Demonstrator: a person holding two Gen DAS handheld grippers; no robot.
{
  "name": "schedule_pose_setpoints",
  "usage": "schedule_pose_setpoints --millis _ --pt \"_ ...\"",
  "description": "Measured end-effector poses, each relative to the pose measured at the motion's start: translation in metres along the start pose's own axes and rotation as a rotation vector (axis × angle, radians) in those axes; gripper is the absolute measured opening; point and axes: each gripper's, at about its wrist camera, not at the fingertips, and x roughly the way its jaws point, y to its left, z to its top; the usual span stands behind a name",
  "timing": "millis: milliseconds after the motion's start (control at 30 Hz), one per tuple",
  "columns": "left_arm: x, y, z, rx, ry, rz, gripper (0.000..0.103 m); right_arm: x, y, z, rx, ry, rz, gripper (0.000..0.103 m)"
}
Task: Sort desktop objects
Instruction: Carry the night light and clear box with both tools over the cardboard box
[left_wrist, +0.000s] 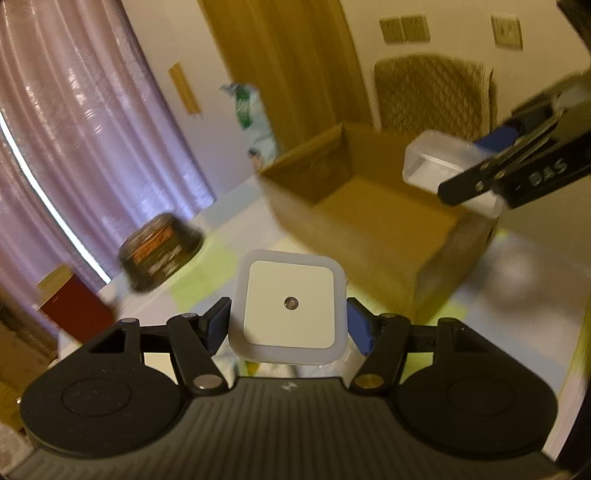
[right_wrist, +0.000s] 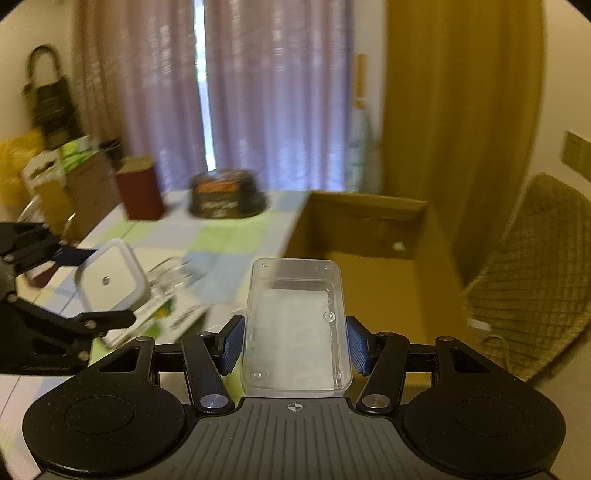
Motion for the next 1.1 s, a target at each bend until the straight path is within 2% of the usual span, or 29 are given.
schedule_pose_setpoints --millis 233,433,667,833,1067,1100 --pt "0.039 -0.017 0.065 -0.018 -0.076 -0.113 0.062 0.024 -0.054 0.022 0.026 0.016 -0.092 0.056" --pt "0.085 -0.043 0.088 0.058 -0.082 -0.188 0.062 0.046 -0.073 0.015 -0.006 0.058 -0.124 0.056" --pt "0.123 -0.067 0.088 0.132 -0.063 -0.209 0.062 0.067 -0.082 0.001 -0.017 0.086 -0.133 0.056" --pt "0.138 -0.074 0.083 0.147 -0.054 -0.215 0.062 0.074 -0.09 -0.005 -0.026 0.087 -0.138 0.056" --pt "0.151 -0.075 0.08 0.16 -0.051 -0.184 0.062 0.078 -0.093 -0.011 -0.03 0.087 -0.136 0.056" --pt "0.152 -0.075 0.08 0.16 -0.06 -0.173 0.065 0.078 -0.094 -0.012 -0.03 0.088 -0.135 0.056"
